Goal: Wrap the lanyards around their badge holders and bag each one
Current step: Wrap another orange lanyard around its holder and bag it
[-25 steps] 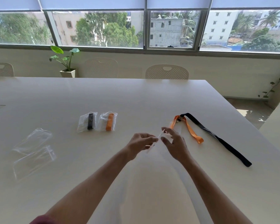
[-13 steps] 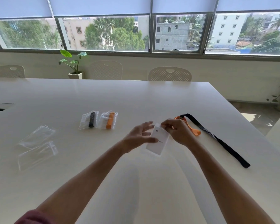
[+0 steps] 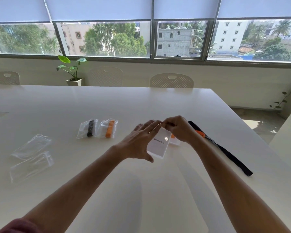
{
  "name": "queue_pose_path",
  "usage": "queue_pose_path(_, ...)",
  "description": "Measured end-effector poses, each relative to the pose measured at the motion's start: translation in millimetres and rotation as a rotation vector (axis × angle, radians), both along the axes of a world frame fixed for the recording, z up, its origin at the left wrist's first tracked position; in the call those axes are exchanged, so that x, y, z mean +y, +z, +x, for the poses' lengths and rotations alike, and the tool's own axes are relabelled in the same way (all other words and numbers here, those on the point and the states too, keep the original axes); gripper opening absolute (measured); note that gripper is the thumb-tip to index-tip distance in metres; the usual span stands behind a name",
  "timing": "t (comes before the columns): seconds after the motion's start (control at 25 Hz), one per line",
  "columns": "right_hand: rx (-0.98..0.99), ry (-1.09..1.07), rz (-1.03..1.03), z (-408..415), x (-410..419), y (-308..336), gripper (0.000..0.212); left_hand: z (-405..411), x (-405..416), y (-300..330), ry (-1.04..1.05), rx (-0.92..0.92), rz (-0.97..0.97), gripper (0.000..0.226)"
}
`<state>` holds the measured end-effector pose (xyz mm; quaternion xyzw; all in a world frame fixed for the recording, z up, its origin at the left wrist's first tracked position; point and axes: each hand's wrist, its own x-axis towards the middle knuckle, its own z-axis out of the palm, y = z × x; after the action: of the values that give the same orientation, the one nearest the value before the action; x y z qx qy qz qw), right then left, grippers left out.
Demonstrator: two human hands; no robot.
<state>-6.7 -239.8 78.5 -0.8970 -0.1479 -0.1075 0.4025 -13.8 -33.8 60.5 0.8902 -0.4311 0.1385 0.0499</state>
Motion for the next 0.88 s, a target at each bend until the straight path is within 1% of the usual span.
queue_pose_path(0.12,-0.001,0.004,0.001,4.6,1.6,1.2,0.011,4.1,3.7,4.8,-0.023,0.004,-0.005,0.126)
queue_pose_path(0.2,-0.014,0.004,0.060,8.1,2.6,1.2,0.010,7.1,6.3,9.5,-0.025,-0.021,-0.023,0.121)
queue_pose_path(0.32,-0.004,0.006,0.364,10.0,-0.1,-2.7,0.010,7.4,10.2,13.7,-0.013,-0.026,-0.106,0.118)
queue_pose_path(0.4,-0.014,0.015,0.576,10.2,-2.3,-8.3,0.008,5.6,12.6,15.1,0.007,0.024,-0.181,0.117)
queue_pose_path(0.48,-0.020,0.019,0.702,8.3,-1.9,-14.4,0.009,2.9,14.1,16.1,0.028,0.080,-0.260,0.118)
queue_pose_path(0.6,-0.006,-0.022,0.733,5.6,6.2,-22.7,0.019,-1.0,11.6,17.4,0.037,0.092,-0.350,0.117)
queue_pose_path(0.68,-0.017,-0.049,0.689,4.4,16.5,-29.0,0.025,-1.5,9.4,17.8,0.053,0.085,-0.422,0.116)
queue_pose_path(0.76,-0.028,-0.068,0.614,1.5,26.2,-35.9,0.021,1.3,8.0,20.4,0.080,0.099,-0.487,0.116)
queue_pose_path(0.8,-0.042,-0.079,0.583,-0.8,29.2,-38.5,0.018,3.7,7.3,21.7,0.091,0.113,-0.503,0.115)
queue_pose_path(0.88,-0.076,-0.115,0.568,-4.5,32.6,-42.2,0.017,7.8,5.5,22.3,0.092,0.129,-0.503,0.115)
